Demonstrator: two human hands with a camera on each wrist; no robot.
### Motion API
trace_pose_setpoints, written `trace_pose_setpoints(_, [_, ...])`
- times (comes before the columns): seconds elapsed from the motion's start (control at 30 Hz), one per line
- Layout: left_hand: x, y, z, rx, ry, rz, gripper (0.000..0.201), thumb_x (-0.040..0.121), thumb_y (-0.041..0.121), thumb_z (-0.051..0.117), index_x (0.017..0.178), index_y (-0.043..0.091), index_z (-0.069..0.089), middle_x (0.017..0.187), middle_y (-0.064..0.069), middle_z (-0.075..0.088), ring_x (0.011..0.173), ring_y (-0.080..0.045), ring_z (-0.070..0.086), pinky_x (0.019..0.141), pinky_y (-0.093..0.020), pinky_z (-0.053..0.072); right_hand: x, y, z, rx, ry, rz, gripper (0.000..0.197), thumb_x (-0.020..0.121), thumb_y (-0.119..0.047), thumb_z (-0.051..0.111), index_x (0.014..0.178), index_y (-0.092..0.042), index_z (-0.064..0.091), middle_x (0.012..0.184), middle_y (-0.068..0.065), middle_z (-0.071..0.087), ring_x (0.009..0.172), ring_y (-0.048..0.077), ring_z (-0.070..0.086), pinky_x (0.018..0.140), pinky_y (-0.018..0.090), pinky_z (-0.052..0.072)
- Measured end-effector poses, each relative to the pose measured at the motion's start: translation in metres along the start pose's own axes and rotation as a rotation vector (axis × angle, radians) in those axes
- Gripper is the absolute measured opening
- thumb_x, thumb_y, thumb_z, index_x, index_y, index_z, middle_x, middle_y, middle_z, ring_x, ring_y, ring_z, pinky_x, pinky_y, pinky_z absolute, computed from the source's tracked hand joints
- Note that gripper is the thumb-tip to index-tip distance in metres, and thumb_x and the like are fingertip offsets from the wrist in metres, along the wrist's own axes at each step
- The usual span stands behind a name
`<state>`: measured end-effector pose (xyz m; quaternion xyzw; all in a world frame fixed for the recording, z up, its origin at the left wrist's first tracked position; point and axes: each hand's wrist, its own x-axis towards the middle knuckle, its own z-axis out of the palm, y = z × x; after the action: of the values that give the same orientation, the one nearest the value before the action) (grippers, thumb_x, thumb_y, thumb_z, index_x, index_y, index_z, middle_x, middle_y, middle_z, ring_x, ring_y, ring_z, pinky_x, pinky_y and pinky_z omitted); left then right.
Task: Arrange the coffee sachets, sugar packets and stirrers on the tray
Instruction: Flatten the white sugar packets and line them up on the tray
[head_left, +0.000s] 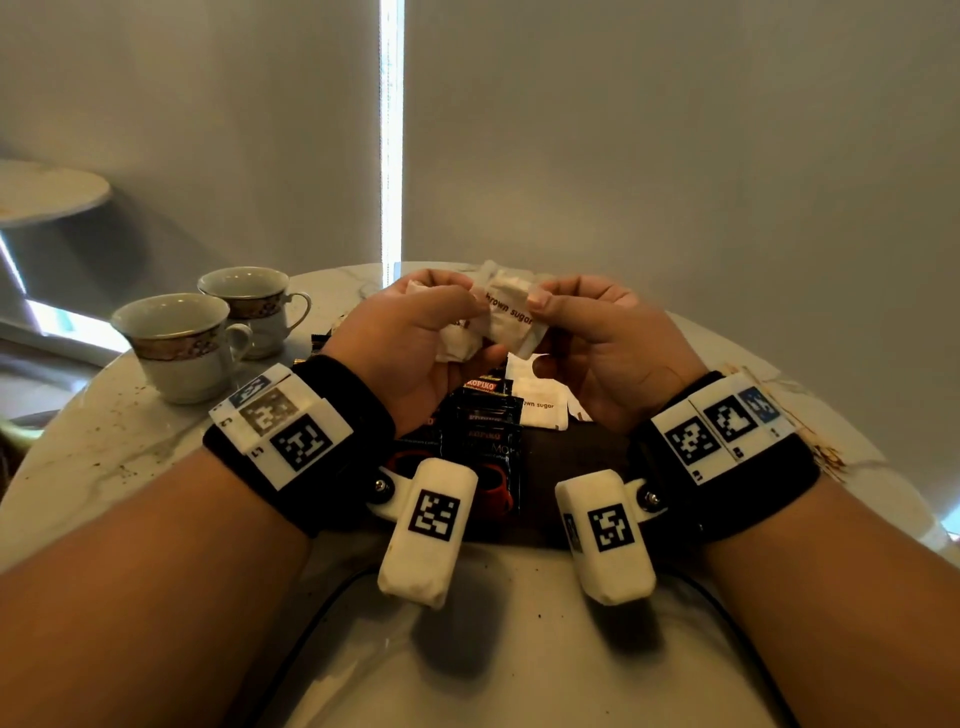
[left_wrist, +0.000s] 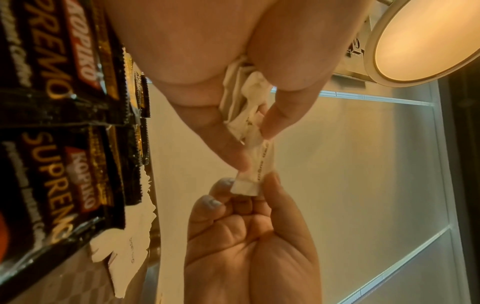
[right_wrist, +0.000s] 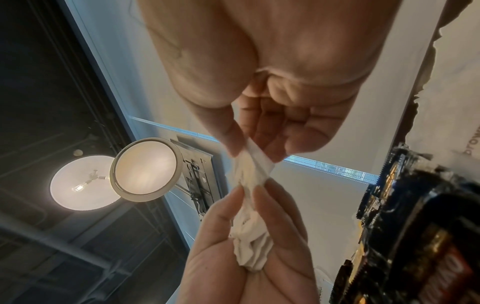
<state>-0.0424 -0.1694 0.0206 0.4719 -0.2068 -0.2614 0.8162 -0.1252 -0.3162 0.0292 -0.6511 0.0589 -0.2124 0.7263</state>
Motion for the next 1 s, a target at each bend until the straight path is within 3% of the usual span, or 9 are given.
trace_pose_setpoints(0.2, [-0.001, -0.001, 0.001, 0.064, 0.007, -0.025, 0.006, 0.095, 0.016, 0.066, 0.096, 0.013, 0.061, 0.094, -0.011, 0.071, 0.076, -0.023, 0.072, 0.057, -0.029, 0.058, 0.004, 0.003, -0.001, -0.009, 0.048, 0.004, 0.006, 0.091, -0.002, 0.064, 0.088, -0.007, 0.063, 0.080, 0.013, 0.071, 0.069, 0.025, 0.064, 0.048, 0.026, 0.045])
trace_pose_setpoints(0.4, [0.000, -0.001, -0.001, 0.081, 0.009, -0.033, 0.007, 0.095, 0.016, 0.066, 0.096, 0.014, 0.060, 0.104, -0.014, 0.068, 0.077, -0.022, 0.070, 0.055, -0.027, 0.056, 0.001, 0.000, -0.001, -0.004, 0.025, 0.007, 0.006, 0.089, -0.004, 0.065, 0.094, -0.005, 0.068, 0.081, 0.013, 0.073, 0.068, 0.026, 0.066, 0.047, 0.025, 0.045])
trace_pose_setpoints(0.6, [0.000, -0.003, 0.000, 0.101, 0.020, -0.034, 0.008, 0.093, 0.015, 0.068, 0.092, 0.014, 0.060, 0.099, -0.013, 0.067, 0.070, -0.020, 0.067, 0.052, -0.025, 0.053, 0.004, 0.003, -0.002, -0.049, 0.046, -0.010, 0.009, 0.089, -0.003, 0.066, 0.084, -0.009, 0.069, 0.077, 0.012, 0.072, 0.066, 0.026, 0.061, 0.047, 0.026, 0.042])
trace_pose_setpoints(0.77, [0.002, -0.003, -0.001, 0.057, 0.061, -0.032, 0.011, 0.094, 0.017, 0.067, 0.102, 0.010, 0.064, 0.092, -0.009, 0.066, 0.066, -0.017, 0.065, 0.050, -0.026, 0.051, 0.010, -0.003, -0.012, -0.014, 0.085, -0.004, 0.009, 0.093, -0.003, 0.061, 0.087, -0.009, 0.065, 0.080, 0.011, 0.073, 0.071, 0.027, 0.067, 0.047, 0.026, 0.035])
trace_pose_setpoints(0.83, [0.003, -0.003, -0.002, 0.028, 0.069, -0.040, 0.013, 0.094, 0.016, 0.065, 0.106, 0.010, 0.065, 0.092, -0.007, 0.066, 0.068, -0.017, 0.066, 0.050, -0.026, 0.052, 0.016, -0.005, -0.025, -0.006, 0.141, 0.004, 0.006, 0.093, -0.006, 0.061, 0.089, -0.009, 0.065, 0.087, 0.016, 0.071, 0.072, 0.031, 0.060, 0.042, 0.023, 0.031])
trace_pose_setpoints(0.9, [0.002, -0.002, -0.002, 0.016, 0.068, -0.043, 0.011, 0.096, 0.014, 0.061, 0.105, 0.010, 0.067, 0.092, -0.007, 0.065, 0.069, -0.017, 0.066, 0.051, -0.026, 0.052, 0.023, -0.003, -0.042, -0.021, 0.219, 0.037, 0.005, 0.094, -0.010, 0.062, 0.091, -0.010, 0.066, 0.091, 0.019, 0.068, 0.057, 0.020, 0.050, 0.039, 0.020, 0.028])
trace_pose_setpoints(1.0, [0.002, -0.001, -0.002, 0.014, 0.067, -0.040, 0.012, 0.097, 0.011, 0.057, 0.104, 0.010, 0.067, 0.092, -0.007, 0.065, 0.068, -0.016, 0.066, 0.051, -0.026, 0.052, 0.032, 0.006, -0.070, -0.082, 0.339, 0.144, 0.007, 0.096, -0.016, 0.060, 0.094, -0.012, 0.065, 0.080, 0.009, 0.068, 0.044, 0.006, 0.037, 0.039, 0.018, 0.025])
